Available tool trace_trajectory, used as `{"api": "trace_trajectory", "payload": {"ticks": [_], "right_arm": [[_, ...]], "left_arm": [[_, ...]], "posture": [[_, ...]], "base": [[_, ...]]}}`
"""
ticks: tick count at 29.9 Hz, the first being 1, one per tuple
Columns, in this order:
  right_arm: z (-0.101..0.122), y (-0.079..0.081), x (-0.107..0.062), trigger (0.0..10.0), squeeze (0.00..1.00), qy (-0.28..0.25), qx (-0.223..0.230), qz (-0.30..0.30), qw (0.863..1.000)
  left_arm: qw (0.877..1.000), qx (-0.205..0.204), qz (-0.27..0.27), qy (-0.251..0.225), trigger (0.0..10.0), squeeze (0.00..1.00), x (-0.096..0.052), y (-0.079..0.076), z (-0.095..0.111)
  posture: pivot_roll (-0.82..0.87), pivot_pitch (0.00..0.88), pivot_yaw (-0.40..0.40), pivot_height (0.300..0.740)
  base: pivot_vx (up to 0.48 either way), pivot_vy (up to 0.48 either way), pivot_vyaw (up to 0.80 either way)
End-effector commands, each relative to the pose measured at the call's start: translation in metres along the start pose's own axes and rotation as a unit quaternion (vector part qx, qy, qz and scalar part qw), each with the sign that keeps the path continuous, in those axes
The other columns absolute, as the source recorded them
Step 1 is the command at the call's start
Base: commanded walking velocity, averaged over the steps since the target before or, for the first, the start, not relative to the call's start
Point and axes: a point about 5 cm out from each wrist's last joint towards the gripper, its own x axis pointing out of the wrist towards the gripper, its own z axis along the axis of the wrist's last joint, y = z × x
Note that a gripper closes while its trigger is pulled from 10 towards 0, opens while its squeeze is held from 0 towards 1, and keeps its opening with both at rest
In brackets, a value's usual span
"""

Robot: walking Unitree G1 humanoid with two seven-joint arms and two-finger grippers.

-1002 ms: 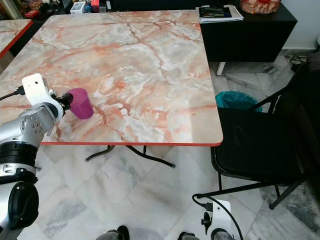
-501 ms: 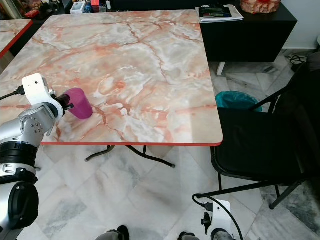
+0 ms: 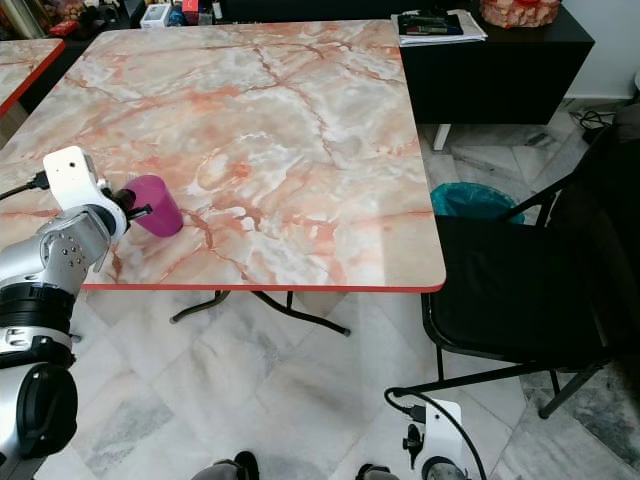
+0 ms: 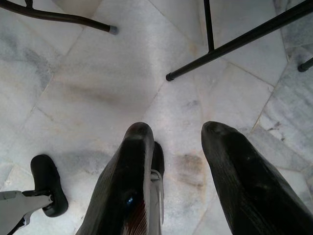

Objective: Setting the table

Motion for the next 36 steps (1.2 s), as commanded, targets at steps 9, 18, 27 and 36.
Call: {"api": "trace_trajectory", "payload": {"ticks": [9, 18, 27, 36], "right_arm": [[-0.005, 0.0, -0.001, 10.0, 0.0, 0.008, 0.001, -0.001, 1.0], [-0.005, 0.0, -0.001, 10.0, 0.0, 0.008, 0.0, 0.0, 1.0], [-0.007, 0.003, -0.002, 10.0, 0.0, 0.009, 0.004, -0.001, 1.0], [-0.007, 0.006, -0.002, 10.0, 0.0, 0.01, 0.009, 0.0, 1.0]], "left_arm": [[0.99, -0.055, -0.042, -0.125, 10.0, 0.0, -0.008, -0.009, 0.029], [0.956, 0.107, 0.07, -0.264, 10.0, 0.0, -0.026, 0.022, 0.061], [0.909, 0.197, 0.247, -0.274, 10.0, 0.0, -0.039, 0.098, 0.064], [0.847, 0.293, 0.416, -0.153, 10.0, 0.0, -0.056, 0.176, 0.015]], "posture": [[-0.05, 0.183, 0.053, 0.74], [-0.05, 0.182, 0.051, 0.74], [-0.04, 0.175, 0.063, 0.74], [-0.03, 0.173, 0.067, 0.74]], "base": [[0.0, 0.0, 0.0], [0.0, 0.0, 0.0], [0.0, 0.0, 0.0], [0.0, 0.0, 0.0]]}}
